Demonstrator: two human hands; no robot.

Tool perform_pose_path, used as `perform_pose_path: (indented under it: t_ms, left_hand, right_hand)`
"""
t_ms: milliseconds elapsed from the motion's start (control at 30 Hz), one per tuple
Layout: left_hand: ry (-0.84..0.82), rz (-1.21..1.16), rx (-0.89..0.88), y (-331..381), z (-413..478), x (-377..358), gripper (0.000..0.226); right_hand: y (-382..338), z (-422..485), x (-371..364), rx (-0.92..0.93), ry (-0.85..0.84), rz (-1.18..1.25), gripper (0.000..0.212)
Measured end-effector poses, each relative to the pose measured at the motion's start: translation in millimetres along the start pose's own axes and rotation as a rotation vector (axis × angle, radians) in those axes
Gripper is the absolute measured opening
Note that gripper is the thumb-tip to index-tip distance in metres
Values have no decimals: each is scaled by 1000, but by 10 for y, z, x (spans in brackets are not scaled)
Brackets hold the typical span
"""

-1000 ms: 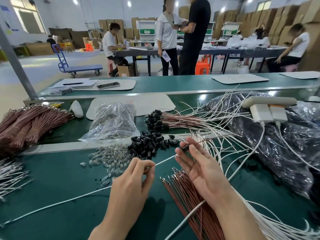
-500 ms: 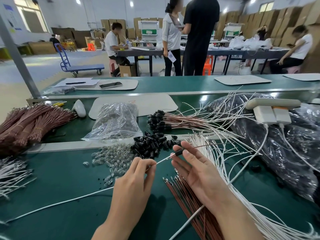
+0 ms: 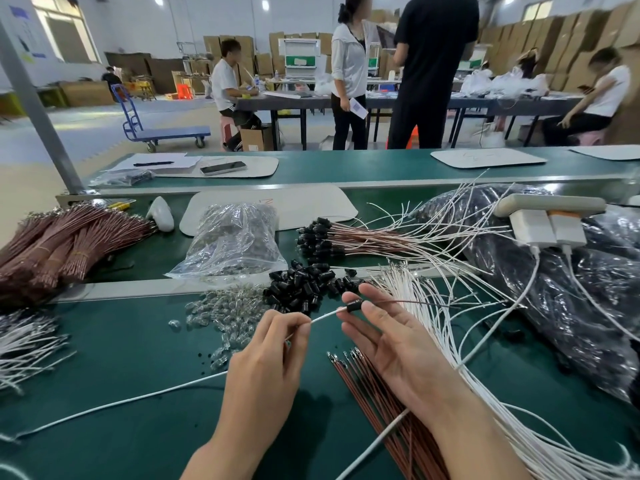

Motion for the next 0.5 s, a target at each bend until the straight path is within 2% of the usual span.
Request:
perform_pose_path:
  t_ms: [167,400,500]
  left_hand:
    - [-8,9,11,-14,3,-10,18]
    - [-18,-38,109,-95,-1,-29,14]
    - [-39,-65,122,-125,-1,-42,13]
  right_hand:
    - [29,19,7,-11,-10,-42,37]
    - [67,55,34,7,-20,-82,39]
    - [67,39,14,4,-51,-110,33]
Point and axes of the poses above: each hand's wrist, its own z-axis towards the middle knuckle, its own x-axis out of the back of the hand, y = z × x, the point moved 4 cm from there along z, towards the middle knuckle, and after that the axes turned 11 degrees about z, right-handed, at the moved point
